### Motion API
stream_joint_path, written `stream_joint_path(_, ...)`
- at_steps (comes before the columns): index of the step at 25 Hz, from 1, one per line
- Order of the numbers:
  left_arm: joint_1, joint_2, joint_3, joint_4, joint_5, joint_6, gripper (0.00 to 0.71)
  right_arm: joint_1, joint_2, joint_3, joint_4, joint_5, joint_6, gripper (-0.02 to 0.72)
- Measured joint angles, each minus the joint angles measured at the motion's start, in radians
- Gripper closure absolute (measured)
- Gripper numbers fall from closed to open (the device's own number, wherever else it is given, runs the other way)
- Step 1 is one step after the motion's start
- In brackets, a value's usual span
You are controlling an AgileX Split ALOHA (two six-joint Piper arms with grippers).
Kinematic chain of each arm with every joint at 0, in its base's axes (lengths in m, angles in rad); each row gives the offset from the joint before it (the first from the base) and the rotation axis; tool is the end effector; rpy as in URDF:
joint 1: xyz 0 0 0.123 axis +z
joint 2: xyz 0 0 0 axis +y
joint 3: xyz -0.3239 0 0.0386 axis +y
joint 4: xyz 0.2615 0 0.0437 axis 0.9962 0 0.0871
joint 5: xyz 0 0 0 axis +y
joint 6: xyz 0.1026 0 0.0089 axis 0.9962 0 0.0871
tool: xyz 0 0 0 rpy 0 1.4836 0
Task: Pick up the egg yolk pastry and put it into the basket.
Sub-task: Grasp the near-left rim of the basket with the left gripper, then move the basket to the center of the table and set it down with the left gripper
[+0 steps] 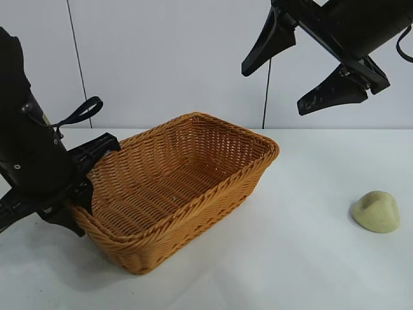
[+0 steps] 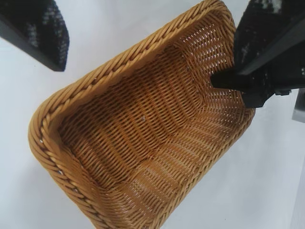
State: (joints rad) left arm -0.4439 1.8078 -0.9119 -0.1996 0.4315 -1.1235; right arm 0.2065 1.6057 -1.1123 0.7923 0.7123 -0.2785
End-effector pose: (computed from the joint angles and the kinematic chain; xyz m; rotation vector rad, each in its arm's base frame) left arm 0.3079 -0.1559 0.1551 -1.2134 2.6912 -0.4653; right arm 0.3364 0.1195 0.2858 0.0152 2.5681 0.8406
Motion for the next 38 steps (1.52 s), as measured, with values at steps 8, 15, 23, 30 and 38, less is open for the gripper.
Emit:
stream_joint_path(8,0.102,-0.016,-0.143,-0.110,0.182,0.296,0.627,0.000,0.000,0.000,-0.001,0.000,0.000,0.034)
stream_joint_path(15,0.139,0.038,-0.304,-0.111,0.308,0.543,0.628,0.000,0.000,0.000,-0.001,0.002,0.000,0.034)
stream_joint_path(23,0.139,0.192,-0.523,-0.119,0.496,0.884,0.628,0.000,0.000,0.000,-0.001,0.008,0.000,0.034)
stream_joint_path(30,0.139,0.239,-0.555,-0.124,0.521,0.929,0.628,0.000,0.000,0.000,-0.001,0.010,0.000,0.034)
stream_joint_path(38,0.139,0.304,-0.525,-0.135,0.438,0.933,0.628,0.000,0.000,0.000,-0.001,0.010,0.000,0.034)
